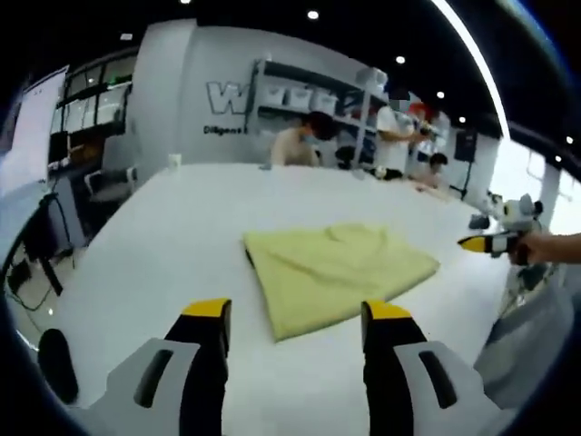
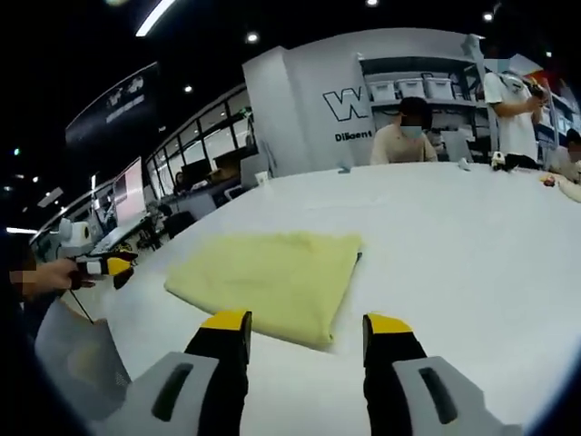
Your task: Fold the garment on the visible template until the final outline fits inside the template.
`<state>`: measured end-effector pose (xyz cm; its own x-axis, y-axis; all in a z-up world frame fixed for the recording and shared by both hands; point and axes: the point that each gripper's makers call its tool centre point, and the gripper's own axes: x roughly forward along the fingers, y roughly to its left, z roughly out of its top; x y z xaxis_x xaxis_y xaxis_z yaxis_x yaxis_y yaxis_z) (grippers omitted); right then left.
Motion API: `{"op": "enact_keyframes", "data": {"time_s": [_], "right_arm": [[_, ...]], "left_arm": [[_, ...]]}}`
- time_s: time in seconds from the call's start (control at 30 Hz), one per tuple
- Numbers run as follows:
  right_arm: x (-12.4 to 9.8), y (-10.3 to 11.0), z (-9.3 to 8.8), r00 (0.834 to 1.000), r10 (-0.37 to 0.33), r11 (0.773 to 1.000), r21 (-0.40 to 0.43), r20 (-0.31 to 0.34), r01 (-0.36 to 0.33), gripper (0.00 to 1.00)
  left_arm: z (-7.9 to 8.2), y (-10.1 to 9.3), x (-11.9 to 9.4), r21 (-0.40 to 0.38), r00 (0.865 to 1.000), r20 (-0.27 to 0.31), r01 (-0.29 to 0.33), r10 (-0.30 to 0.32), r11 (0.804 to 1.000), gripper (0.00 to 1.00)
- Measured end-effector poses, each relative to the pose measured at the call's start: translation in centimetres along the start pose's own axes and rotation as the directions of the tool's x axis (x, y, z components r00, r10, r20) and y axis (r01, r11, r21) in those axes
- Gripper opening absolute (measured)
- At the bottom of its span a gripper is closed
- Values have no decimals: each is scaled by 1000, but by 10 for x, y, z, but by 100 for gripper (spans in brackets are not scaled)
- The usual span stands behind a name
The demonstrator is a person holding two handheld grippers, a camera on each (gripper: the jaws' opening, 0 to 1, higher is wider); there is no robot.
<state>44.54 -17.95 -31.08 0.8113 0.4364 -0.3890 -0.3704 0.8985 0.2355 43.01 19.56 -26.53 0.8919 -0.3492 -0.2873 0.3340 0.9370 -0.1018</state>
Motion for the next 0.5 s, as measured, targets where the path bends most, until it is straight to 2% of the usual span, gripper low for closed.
{"op": "enact_keyframes", "data": {"time_s": [0.03, 0.13, 0.23, 0.33, 0.47, 0.5], "right_arm": [[-6, 5, 2, 1000, 1, 1000, 0, 16, -1, 55], [-9, 13, 7, 999, 28, 999, -38, 44, -26, 61], [-17, 18, 10, 998, 28, 999, -36, 59, -26, 73], [-23, 26, 18, 995, 38, 999, -40, 96, -34, 86], [-25, 38, 14, 994, 53, 998, -52, 99, -48, 86], [-24, 40, 13, 994, 56, 997, -53, 99, -51, 86]], "left_arm": [[6, 3, -1, 24, 999, 51, -20, 18, 1000, 63], [21, -1, -18, 38, 992, 116, -46, 42, 998, 74], [23, -3, -23, 40, 991, 133, -41, 35, 998, 90], [24, -10, -25, 34, 989, 145, -17, 12, 999, 97], [11, -15, -21, 15, 992, 127, 4, -6, 1000, 99], [13, -17, -22, 3, 992, 127, 8, -8, 1000, 99]]}}
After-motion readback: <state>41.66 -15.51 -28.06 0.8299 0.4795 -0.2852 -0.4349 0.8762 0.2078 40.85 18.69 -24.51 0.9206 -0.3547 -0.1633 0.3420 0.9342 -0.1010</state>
